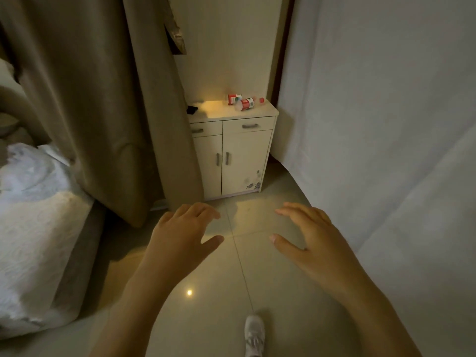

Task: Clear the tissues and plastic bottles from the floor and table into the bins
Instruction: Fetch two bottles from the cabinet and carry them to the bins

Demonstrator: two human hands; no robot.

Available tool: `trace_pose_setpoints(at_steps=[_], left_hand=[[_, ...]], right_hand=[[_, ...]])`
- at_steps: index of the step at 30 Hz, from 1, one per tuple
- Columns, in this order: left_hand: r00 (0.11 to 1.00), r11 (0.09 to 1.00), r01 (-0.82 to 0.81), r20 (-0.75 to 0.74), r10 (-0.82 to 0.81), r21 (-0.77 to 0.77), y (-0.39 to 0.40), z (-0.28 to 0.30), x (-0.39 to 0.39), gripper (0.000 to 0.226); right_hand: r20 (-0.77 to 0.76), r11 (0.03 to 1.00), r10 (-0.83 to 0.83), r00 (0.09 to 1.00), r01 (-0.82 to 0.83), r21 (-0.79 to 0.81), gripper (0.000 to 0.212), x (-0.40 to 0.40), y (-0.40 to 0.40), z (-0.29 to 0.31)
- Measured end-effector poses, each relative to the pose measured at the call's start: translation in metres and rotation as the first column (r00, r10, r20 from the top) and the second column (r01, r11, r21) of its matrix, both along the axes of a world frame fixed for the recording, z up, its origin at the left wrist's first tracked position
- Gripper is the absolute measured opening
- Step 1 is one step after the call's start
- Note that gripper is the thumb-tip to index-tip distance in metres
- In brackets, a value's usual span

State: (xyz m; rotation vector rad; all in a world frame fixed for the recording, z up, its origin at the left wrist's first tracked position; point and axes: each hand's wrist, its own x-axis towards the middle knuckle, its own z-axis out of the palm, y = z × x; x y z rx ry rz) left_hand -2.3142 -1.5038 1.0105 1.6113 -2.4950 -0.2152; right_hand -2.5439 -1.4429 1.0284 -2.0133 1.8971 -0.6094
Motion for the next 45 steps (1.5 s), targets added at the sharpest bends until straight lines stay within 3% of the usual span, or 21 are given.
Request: trace_pose_setpoints(at_steps=[10, 18, 26, 30, 36, 45], left_hand=[[0.993, 0.992, -0.111, 0.045, 0.109, 0.060, -0.180, -0.016, -0.070, 0.052], [0.983, 0.981, -0.181, 0.036, 0.179, 0.065, -0.298, -0.025, -0.092, 0.055], [0.977, 0.982, -0.179, 0.112, 0.184, -0.051, -0.473, -0.039, -0.117, 0.039], [0.988, 0.992, -0.088, 0.117, 0.099, -0.090, -0.549, -0.035, -0.129, 0.041], [0.990, 0.994, -0.059, 0.123, 0.070, -0.093, -0.634, -0.035, -0.141, 0.050], [0.984, 0.990, -0.138, 0.122, 0.133, 0.034, -0.741, -0.056, -0.163, 0.056]], right_hand=[[-0.051, 0.992, 0.091, 0.995, -0.086, 0.094, 0.047, -0.089, -0.207, -0.007], [-0.139, 0.982, 0.158, 0.978, -0.142, 0.122, 0.052, -0.108, -0.342, -0.010], [-0.293, 0.984, 0.088, 0.952, -0.037, 0.177, 0.059, -0.120, -0.489, -0.019], [-0.325, 0.979, 0.058, 0.944, 0.011, 0.205, 0.061, -0.122, -0.557, -0.017], [-0.318, 0.980, -0.006, 0.948, 0.068, 0.185, 0.070, -0.130, -0.639, -0.028], [-0.262, 0.968, 0.111, 0.959, -0.044, 0.249, 0.067, -0.142, -0.784, -0.056]])
